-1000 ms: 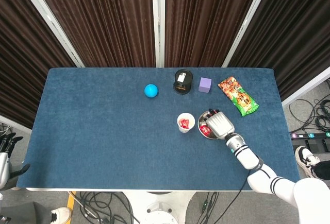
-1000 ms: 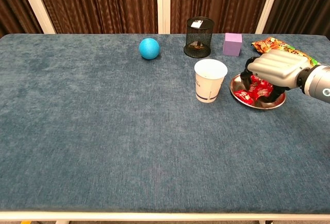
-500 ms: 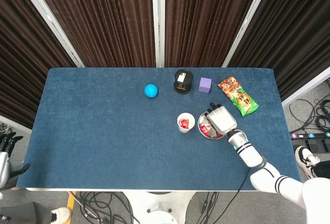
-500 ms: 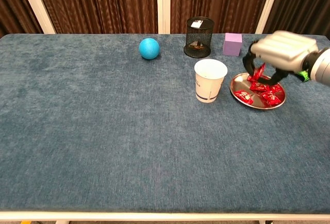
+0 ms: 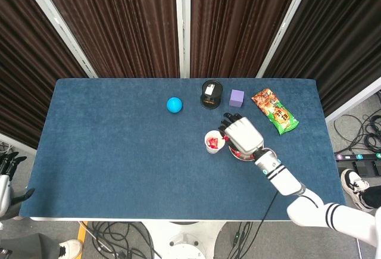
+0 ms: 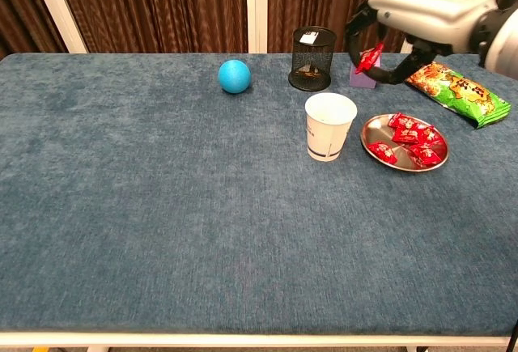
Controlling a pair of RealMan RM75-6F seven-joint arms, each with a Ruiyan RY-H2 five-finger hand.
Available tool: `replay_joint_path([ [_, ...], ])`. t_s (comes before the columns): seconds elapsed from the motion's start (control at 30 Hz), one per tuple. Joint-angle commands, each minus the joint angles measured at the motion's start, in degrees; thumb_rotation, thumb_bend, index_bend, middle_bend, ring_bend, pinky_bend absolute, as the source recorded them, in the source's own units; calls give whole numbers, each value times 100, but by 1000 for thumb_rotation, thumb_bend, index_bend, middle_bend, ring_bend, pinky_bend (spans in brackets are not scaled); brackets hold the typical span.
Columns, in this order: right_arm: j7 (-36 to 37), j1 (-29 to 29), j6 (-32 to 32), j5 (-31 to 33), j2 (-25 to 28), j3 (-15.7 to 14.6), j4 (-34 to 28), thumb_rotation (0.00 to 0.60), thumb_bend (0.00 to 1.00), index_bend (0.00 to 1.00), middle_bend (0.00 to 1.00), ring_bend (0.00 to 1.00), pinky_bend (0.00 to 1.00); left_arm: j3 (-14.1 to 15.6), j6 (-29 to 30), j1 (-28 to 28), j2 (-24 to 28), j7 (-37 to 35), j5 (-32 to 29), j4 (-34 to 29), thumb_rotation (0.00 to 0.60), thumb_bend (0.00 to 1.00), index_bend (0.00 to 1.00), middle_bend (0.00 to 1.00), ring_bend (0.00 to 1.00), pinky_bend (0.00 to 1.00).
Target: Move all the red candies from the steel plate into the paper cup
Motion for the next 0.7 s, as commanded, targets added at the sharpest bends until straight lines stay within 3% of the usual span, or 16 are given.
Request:
replay_joint_path([
  [0.03, -163, 155, -268, 217, -301, 28, 247, 600, 359, 483, 368, 183, 361, 12, -7, 17, -12, -22, -21, 25, 600, 0, 287, 248, 141, 210],
  [0.23, -187, 261, -422, 347, -601, 30, 575, 600, 359, 439, 330, 155, 334, 31, 7, 59, -33, -80, -41, 93, 600, 0, 288, 248, 141, 209],
  [0.4, -38, 169, -160, 306, -483, 89, 478, 600, 318, 343, 274, 121, 310, 12, 24, 68, -47, -101, -56, 131, 600, 0, 288, 248, 141, 210],
  [0.57, -132, -136, 34, 503, 37, 42, 201, 600, 168, 330, 272, 122, 312, 1, 1, 36, -40, -107, -28, 134, 600, 0, 287, 248, 141, 210],
  [0.7, -309, -320, -234, 887, 272, -141, 254, 600, 93, 329, 287, 130, 340, 6, -20, 10, -70, -102, 4, 132, 600, 0, 288, 249, 141, 210],
])
